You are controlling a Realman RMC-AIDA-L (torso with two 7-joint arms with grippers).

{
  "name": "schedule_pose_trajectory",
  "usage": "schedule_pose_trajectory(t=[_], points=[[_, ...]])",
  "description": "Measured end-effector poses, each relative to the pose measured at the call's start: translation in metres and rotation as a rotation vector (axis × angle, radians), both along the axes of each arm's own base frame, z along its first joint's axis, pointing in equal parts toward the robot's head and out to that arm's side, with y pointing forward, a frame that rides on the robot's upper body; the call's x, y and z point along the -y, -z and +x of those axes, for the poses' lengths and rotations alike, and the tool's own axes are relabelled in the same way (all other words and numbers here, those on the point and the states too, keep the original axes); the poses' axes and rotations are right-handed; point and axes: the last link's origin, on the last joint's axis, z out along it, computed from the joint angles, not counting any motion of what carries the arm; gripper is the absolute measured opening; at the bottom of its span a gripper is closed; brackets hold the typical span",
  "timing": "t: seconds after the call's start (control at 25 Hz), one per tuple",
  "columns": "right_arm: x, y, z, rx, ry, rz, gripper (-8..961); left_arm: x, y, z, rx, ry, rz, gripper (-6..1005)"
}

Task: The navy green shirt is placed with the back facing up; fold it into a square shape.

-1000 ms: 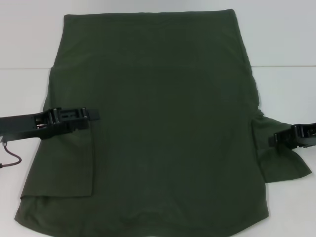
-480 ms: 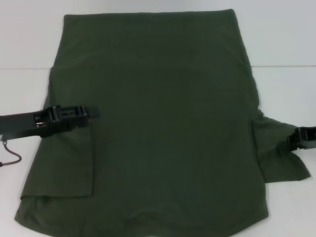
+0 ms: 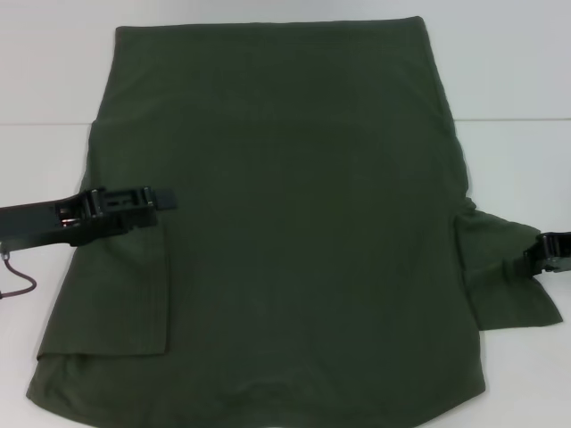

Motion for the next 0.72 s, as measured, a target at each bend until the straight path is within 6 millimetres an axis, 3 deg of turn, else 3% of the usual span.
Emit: schedule_pose_trajectory(t=[0.16, 0.36, 0.48, 0.72], points=[[0.0, -0.004, 0.003, 0.002, 0.018, 0.011, 11, 0.001, -0.001, -0.002, 0.002, -0.006, 0.005, 619], [0.001, -0.011, 0.002, 0.008, 0.014, 0.011, 187, 0.002, -0.001, -0.003, 0.002, -0.01, 0.004, 619], [0.001, -0.016, 0.002, 0.023, 0.013, 0.009, 438, 0.003, 0.0, -0.004, 0.003, -0.01, 0.003, 619], [0.0, -0.01, 0.003, 0.032, 0.014, 0.017, 497, 0.003, 0.001, -0.004, 0.003, -0.01, 0.003, 619]])
